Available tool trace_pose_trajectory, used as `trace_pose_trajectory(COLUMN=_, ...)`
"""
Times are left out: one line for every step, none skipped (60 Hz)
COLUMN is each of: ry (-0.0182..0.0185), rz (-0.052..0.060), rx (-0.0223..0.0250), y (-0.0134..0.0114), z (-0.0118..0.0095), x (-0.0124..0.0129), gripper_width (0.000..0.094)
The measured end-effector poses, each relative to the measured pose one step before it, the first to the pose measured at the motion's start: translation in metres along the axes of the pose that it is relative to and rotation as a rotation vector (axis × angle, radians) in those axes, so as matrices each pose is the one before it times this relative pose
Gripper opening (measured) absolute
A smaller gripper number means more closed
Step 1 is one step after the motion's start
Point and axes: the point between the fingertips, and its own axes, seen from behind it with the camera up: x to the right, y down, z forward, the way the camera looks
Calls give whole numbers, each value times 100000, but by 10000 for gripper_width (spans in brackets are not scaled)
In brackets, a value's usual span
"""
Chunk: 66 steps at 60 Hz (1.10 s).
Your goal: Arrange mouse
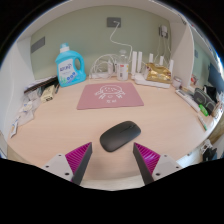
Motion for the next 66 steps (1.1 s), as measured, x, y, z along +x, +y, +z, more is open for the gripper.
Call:
trace_pose_trajectory(ry=-467, rz=669, rx=-367, y=-120, z=447, x=93, gripper_width=848)
trace_pose_trajectory(ry=-473, rz=701, rx=-261, y=-113, z=441, x=67, gripper_width=848)
trace_pose_trajectory(ry=-450, rz=760, rx=-296, y=-147, z=348, x=77, gripper_width=849)
trace_pose_trajectory(ry=-135, rz=14, rx=898, y=-539, z=158, x=242, gripper_width=850)
trace_pose_trajectory(ry=215, rz=19, rx=530, y=-357, z=213, x=117, gripper_width=852)
trace_pose_trajectory(ry=-2, rz=-12, rx=217, y=-296, z=294, x=29, gripper_width=848)
trace_pose_trajectory(ry=-405, rz=83, rx=-177, y=-235, z=255, x=-72, gripper_width=848)
trace_pose_trajectory(ry=-550, rz=384, rx=-148, y=-255, z=230, x=-119, gripper_width=849)
trace_pose_trajectory(ry=-675, rz=539, rx=64, y=-309, z=245, x=-146, gripper_width=848)
trace_pose_trajectory(ry=-679, rz=592, rx=179, y=-317, z=227, x=-155, gripper_width=847)
trace_pose_trajectory(ry=-543, rz=584, rx=163, y=-296, z=209, x=-157, gripper_width=846)
trace_pose_trajectory(ry=-527, rz=424, rx=150, y=-270, z=239, x=-144, gripper_width=842)
trace_pose_trajectory(ry=-523, rz=290, rx=-15, y=-178, z=279, x=-29, gripper_width=843)
trace_pose_trajectory(ry=-280, rz=83, rx=-126, y=-136, z=305, x=-269, gripper_width=839)
trace_pose_trajectory(ry=-95, rz=-94, rx=-207, y=-122, z=276, x=-170, gripper_width=836)
trace_pose_trajectory(ry=435, rz=-22, rx=-176, y=-95, z=245, x=-344, gripper_width=832)
trace_pose_trajectory(ry=312, rz=-294, rx=-294, y=-65, z=224, x=-152, gripper_width=831)
trace_pose_trajectory(ry=435, rz=-411, rx=-314, y=-41, z=221, x=-124, gripper_width=822)
trace_pose_trajectory(ry=705, rz=-559, rx=-376, y=-15, z=158, x=-47, gripper_width=812)
trace_pose_trajectory(ry=1052, rz=-973, rx=91, y=-143, z=163, x=-1, gripper_width=801)
trace_pose_trajectory(ry=834, rz=-1055, rx=-122, y=-44, z=174, x=-20, gripper_width=781)
trace_pose_trajectory(ry=1012, rz=-998, rx=-263, y=-9, z=140, x=6, gripper_width=758)
trace_pose_trajectory(ry=1011, rz=-1101, rx=-6, y=-54, z=138, x=16, gripper_width=731)
trace_pose_trajectory(ry=1155, rz=-1195, rx=7, y=-25, z=122, x=47, gripper_width=707)
trace_pose_trajectory(ry=955, rz=-1281, rx=-80, y=-68, z=53, x=-31, gripper_width=686)
trace_pose_trajectory(ry=-254, rz=-377, rx=993, y=-112, z=178, x=-118, gripper_width=660)
trace_pose_trajectory(ry=211, rz=-384, rx=63, y=-56, z=78, x=-198, gripper_width=624)
trace_pose_trajectory(ry=-247, rz=-319, rx=142, y=1, z=70, x=-194, gripper_width=578)
trace_pose_trajectory(ry=-507, rz=176, rx=-361, y=-64, z=-17, x=-396, gripper_width=525)
trace_pose_trajectory(ry=-764, rz=-43, rx=-156, y=24, z=-19, x=-378, gripper_width=472)
trace_pose_trajectory(ry=-186, rz=-141, rx=-139, y=16, z=-19, x=-81, gripper_width=472)
trace_pose_trajectory(ry=684, rz=-629, rx=-52, y=-13, z=-28, x=67, gripper_width=470)
trace_pose_trajectory(ry=585, rz=-710, rx=-24, y=16, z=-11, x=15, gripper_width=462)
trace_pose_trajectory(ry=527, rz=-773, rx=-99, y=-2, z=-11, x=2, gripper_width=457)
trace_pose_trajectory(ry=573, rz=-895, rx=-99, y=-24, z=-18, x=-2, gripper_width=446)
trace_pose_trajectory(ry=470, rz=-991, rx=-61, y=-55, z=-23, x=-4, gripper_width=436)
trace_pose_trajectory(ry=477, rz=-883, rx=-73, y=-26, z=-18, x=0, gripper_width=422)
trace_pose_trajectory(ry=419, rz=-705, rx=-198, y=-2, z=-12, x=-8, gripper_width=417)
trace_pose_trajectory(ry=439, rz=-466, rx=-352, y=-8, z=-55, x=20, gripper_width=404)
trace_pose_trajectory(ry=330, rz=-189, rx=-349, y=-4, z=-65, x=-17, gripper_width=394)
trace_pose_trajectory(ry=-98, rz=-55, rx=-105, y=58, z=55, x=54, gripper_width=389)
trace_pose_trajectory(ry=133, rz=-129, rx=-434, y=-2, z=-85, x=-103, gripper_width=373)
trace_pose_trajectory(ry=-121, rz=-71, rx=-353, y=-55, z=-136, x=-103, gripper_width=368)
trace_pose_trajectory(ry=-234, rz=-33, rx=-2, y=-149, z=-163, x=-109, gripper_width=362)
trace_pose_trajectory(ry=-7, rz=209, rx=285, y=-257, z=-214, x=-49, gripper_width=362)
trace_pose_trajectory(ry=26, rz=-20, rx=257, y=-275, z=-304, x=-37, gripper_width=359)
trace_pose_trajectory(ry=3, rz=-194, rx=385, y=-313, z=-330, x=-14, gripper_width=357)
trace_pose_trajectory(ry=-65, rz=-142, rx=363, y=-367, z=-391, x=-22, gripper_width=358)
trace_pose_trajectory(ry=-199, rz=9, rx=457, y=-473, z=-460, x=-105, gripper_width=358)
trace_pose_trajectory(ry=-373, rz=317, rx=739, y=-598, z=-498, x=-126, gripper_width=359)
trace_pose_trajectory(ry=-395, rz=530, rx=966, y=-699, z=-545, x=-118, gripper_width=359)
trace_pose_trajectory(ry=-826, rz=547, rx=1219, y=-820, z=-620, x=-28, gripper_width=358)
trace_pose_trajectory(ry=-627, rz=467, rx=1428, y=-925, z=-578, x=-162, gripper_width=359)
trace_pose_trajectory(ry=-711, rz=157, rx=1436, y=-1035, z=-565, x=-138, gripper_width=359)
trace_pose_trajectory(ry=-514, rz=51, rx=1620, y=-1168, z=-548, x=-94, gripper_width=358)
trace_pose_trajectory(ry=-338, rz=153, rx=1926, y=-1247, z=-448, x=-1, gripper_width=357)
trace_pose_trajectory(ry=-397, rz=128, rx=2101, y=-1317, z=-375, x=-17, gripper_width=360)
trace_pose_trajectory(ry=-525, rz=-29, rx=2077, y=-1345, z=-259, x=12, gripper_width=359)
trace_pose_trajectory(ry=-541, rz=-125, rx=1924, y=-1304, z=-153, x=19, gripper_width=358)
trace_pose_trajectory(ry=-330, rz=-149, rx=1794, y=-1293, z=-42, x=118, gripper_width=358)
trace_pose_trajectory(ry=-153, rz=150, rx=1854, y=-1311, z=74, x=173, gripper_width=357)
trace_pose_trajectory(ry=-8, rz=633, rx=2574, y=-1198, z=313, x=134, gripper_width=358)
trace_pose_trajectory(ry=-294, rz=470, rx=1783, y=-1218, z=341, x=157, gripper_width=358)
trace_pose_trajectory(ry=-310, rz=399, rx=1376, y=-1097, z=441, x=206, gripper_width=358)
trace_pose_trajectory(ry=-139, rz=330, rx=382, y=-1097, z=556, x=295, gripper_width=357)
trace_pose_trajectory(ry=45, rz=296, rx=807, y=-849, z=655, x=259, gripper_width=358)
